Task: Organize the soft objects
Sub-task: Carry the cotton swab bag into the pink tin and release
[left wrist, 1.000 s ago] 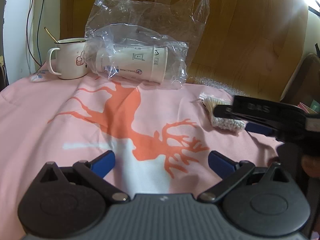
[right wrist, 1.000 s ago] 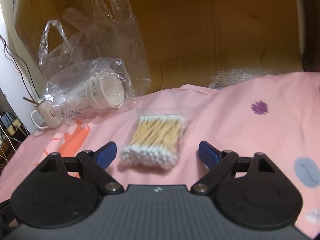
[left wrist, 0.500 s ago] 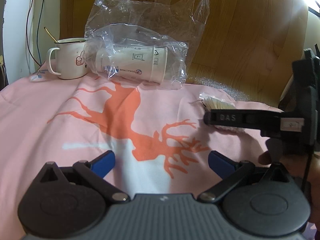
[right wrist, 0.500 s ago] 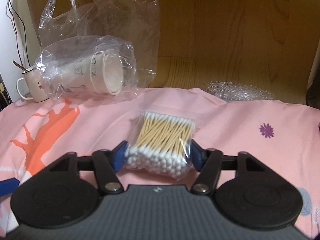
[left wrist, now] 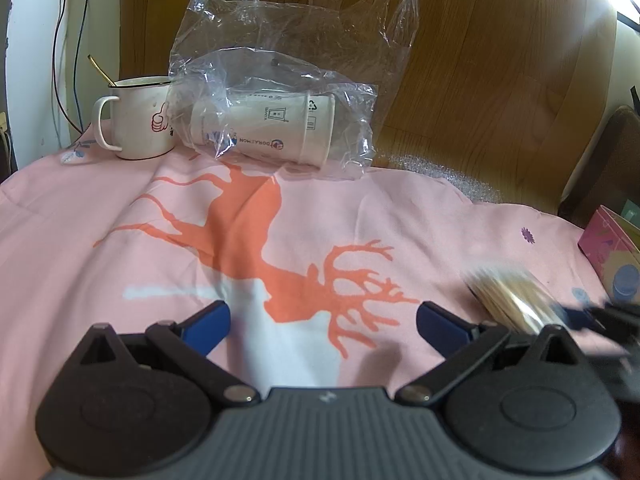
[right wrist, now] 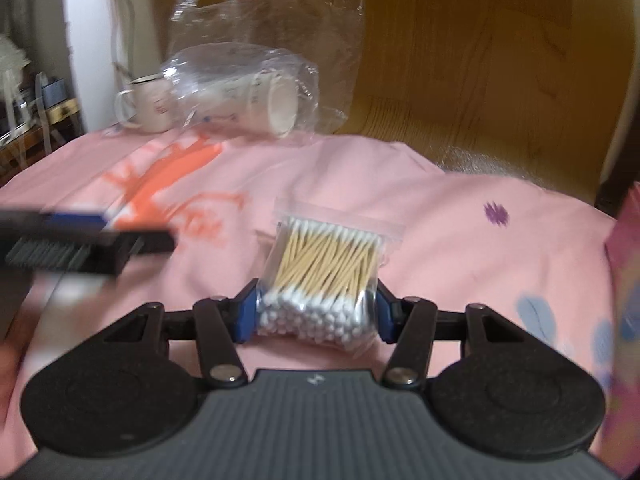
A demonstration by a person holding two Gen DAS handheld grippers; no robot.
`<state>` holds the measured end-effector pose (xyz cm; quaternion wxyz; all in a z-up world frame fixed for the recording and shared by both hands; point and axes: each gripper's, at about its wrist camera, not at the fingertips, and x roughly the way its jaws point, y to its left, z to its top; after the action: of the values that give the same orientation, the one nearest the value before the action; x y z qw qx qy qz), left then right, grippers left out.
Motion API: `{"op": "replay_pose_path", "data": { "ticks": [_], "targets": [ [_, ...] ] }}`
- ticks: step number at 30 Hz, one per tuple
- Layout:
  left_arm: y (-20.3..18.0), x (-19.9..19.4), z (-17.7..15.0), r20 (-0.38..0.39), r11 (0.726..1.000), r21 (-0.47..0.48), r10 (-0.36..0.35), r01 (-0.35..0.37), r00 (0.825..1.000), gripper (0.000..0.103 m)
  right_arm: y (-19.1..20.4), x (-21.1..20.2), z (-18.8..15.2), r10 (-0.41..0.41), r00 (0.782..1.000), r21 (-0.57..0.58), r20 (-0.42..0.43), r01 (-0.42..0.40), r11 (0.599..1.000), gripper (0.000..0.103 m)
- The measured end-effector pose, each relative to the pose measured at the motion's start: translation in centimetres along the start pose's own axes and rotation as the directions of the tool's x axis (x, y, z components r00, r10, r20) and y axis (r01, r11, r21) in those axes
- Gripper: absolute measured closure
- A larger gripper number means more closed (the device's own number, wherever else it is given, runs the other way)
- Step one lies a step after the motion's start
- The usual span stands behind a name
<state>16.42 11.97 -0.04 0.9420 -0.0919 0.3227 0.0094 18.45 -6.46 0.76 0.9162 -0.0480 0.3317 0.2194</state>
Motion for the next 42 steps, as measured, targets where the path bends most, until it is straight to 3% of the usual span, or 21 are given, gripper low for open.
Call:
{"op": "replay_pose_path", "data": {
  "ticks": [10,13,17,21,23,25,29,33,34,35,37,38,39,40,42],
  "targets": [
    [-0.9,0.3,-0.1,-0.017,0.997,0.063,0.047,-0.046,0.999,0.000,-1.2,-9.4,-7.3,-0.009,1.000,0.004,0.022,0.009,1.000,0.044],
    [-1.1,0.2,-0.2,-0.020,0.996,0.082,0.046,-0.044,0.999,0.000,-0.8,-12.1,-9.9,-0.064,0.996,-0.021,0.059,0.065,0.998,0.044],
    [-1.8,-0.5,-0.6,-0.011,0.992,0.127,0.005,-0.004,1.000,0.000,-1.2,-14.7,-12.4,-0.085,0.992,0.043,0.091,0.082,0.996,0.044],
    [-4.2,-2.3,-2.4,-0.028,0.980,0.148,-0.127,0.130,0.991,0.001,-1.8,-16.3,-14.0,-0.120,0.986,0.088,0.113,0.110,0.990,0.038],
    [-6.1,-3.1,-3.6,-0.072,0.955,0.145,-0.250,0.258,0.965,0.001,-2.3,-16.6,-14.3,-0.125,0.985,0.103,0.115,0.113,0.988,0.034],
    [-8.6,-4.0,-4.7,-0.121,0.916,0.151,-0.356,0.372,0.926,0.001,-2.5,-17.0,-14.6,-0.137,0.983,0.104,0.119,0.125,0.987,0.031],
    [-14.1,-6.0,-6.3,-0.188,0.827,0.233,-0.478,0.511,0.858,0.001,-3.0,-17.5,-15.4,-0.137,0.981,0.119,0.136,0.121,0.985,0.031],
    [-17.9,-6.6,-7.5,-0.248,0.779,0.304,-0.491,0.548,0.835,0.003,-3.2,-18.0,-16.2,-0.135,0.979,0.101,0.154,0.121,0.988,0.032],
    [-18.3,-6.6,-7.9,-0.265,0.773,0.307,-0.491,0.555,0.830,0.012,-3.1,-18.1,-16.4,-0.129,0.979,0.091,0.158,0.115,0.989,0.036],
    [-19.0,-6.6,-8.4,-0.285,0.767,0.308,-0.489,0.562,0.824,0.011,-3.1,-18.2,-16.5,-0.110,0.980,0.083,0.166,0.098,0.992,0.047],
    [-19.3,-6.4,-9.2,-0.331,0.750,0.297,-0.500,0.591,0.801,0.028,-2.9,-18.6,-16.7,-0.102,0.980,0.077,0.172,0.090,0.993,0.050],
    [-19.4,-6.8,-9.5,-0.323,0.745,0.307,-0.503,0.592,0.801,0.028,-2.9,-18.6,-16.6,-0.109,0.978,0.072,0.177,0.098,0.993,0.052],
    [-19.5,-7.1,-9.5,-0.342,0.728,0.293,-0.526,0.620,0.779,0.028,-2.9,-18.8,-16.6,-0.117,0.974,0.071,0.192,0.105,0.992,0.052],
    [-19.6,-7.4,-9.3,-0.347,0.724,0.284,-0.533,0.628,0.772,0.027,-3.0,-19.3,-16.4,-0.120,0.969,0.079,0.215,0.105,0.991,0.052],
    [-20.3,-8.6,-8.7,-0.314,0.717,0.321,-0.536,0.619,0.783,0.023,-3.4,-20.4,-15.9,-0.135,0.955,0.093,0.266,0.114,0.989,0.052]
  ]
}}
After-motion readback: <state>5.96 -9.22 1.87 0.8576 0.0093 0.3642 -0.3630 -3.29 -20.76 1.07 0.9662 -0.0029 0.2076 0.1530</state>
